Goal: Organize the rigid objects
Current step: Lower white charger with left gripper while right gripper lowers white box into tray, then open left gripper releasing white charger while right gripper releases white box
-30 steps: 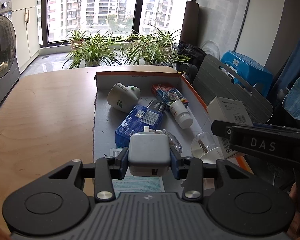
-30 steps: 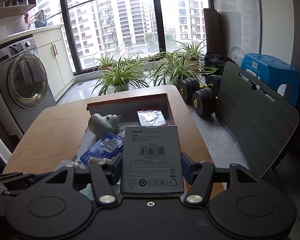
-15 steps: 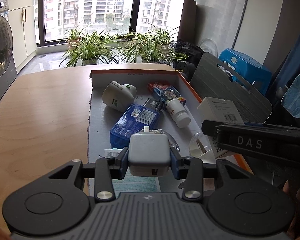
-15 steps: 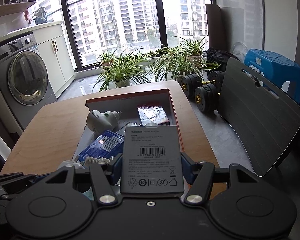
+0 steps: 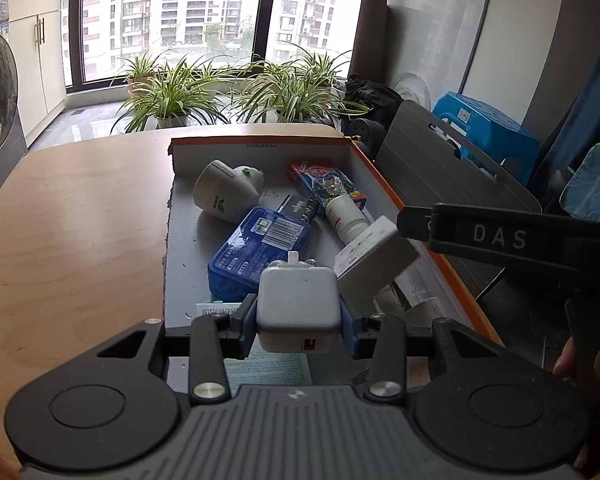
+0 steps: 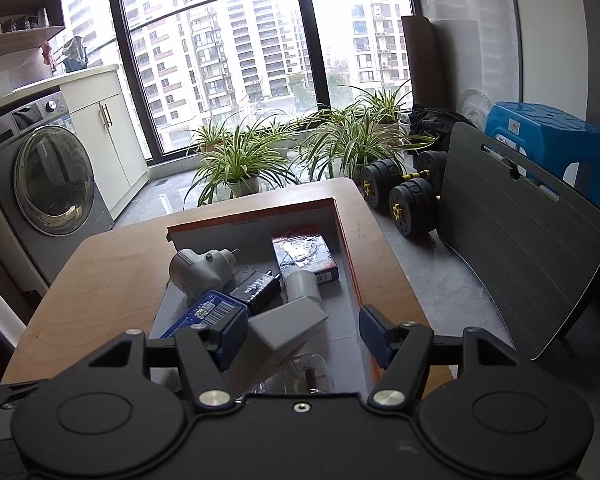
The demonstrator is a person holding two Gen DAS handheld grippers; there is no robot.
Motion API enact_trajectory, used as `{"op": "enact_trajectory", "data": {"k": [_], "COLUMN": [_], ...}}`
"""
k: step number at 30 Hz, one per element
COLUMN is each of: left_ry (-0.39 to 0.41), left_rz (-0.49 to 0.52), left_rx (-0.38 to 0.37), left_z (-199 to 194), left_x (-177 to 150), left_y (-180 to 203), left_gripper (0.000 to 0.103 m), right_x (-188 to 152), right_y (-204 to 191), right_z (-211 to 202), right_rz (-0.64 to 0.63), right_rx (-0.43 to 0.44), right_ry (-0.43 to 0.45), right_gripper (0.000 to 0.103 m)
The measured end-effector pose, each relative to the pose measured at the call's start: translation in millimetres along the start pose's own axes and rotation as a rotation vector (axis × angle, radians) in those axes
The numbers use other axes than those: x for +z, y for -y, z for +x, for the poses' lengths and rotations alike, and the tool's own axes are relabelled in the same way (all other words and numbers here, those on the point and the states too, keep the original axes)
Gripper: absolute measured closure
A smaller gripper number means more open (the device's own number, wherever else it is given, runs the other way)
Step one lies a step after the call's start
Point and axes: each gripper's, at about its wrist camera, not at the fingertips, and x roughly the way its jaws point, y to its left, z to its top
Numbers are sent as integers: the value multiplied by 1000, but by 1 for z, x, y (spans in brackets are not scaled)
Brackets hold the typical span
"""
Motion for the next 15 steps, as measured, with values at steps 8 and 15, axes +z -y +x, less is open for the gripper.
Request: {"op": "enact_trajectory", "data": {"k": [8,15], "left_ry": [25,55], "left_rz": [37,-10], "left_rx": [-16,33], "left_z": [-2,-19], "left_x": [-1,2], "left_y": [10,-5], "left_gripper": [50,28], "right_x": [1,-4], "right_y": [9,7], "right_z": [-21,-40], "right_rz": [21,-4], "right_rx": [-26,-36], "right_ry": [28,48], "right_gripper": [25,24]}}
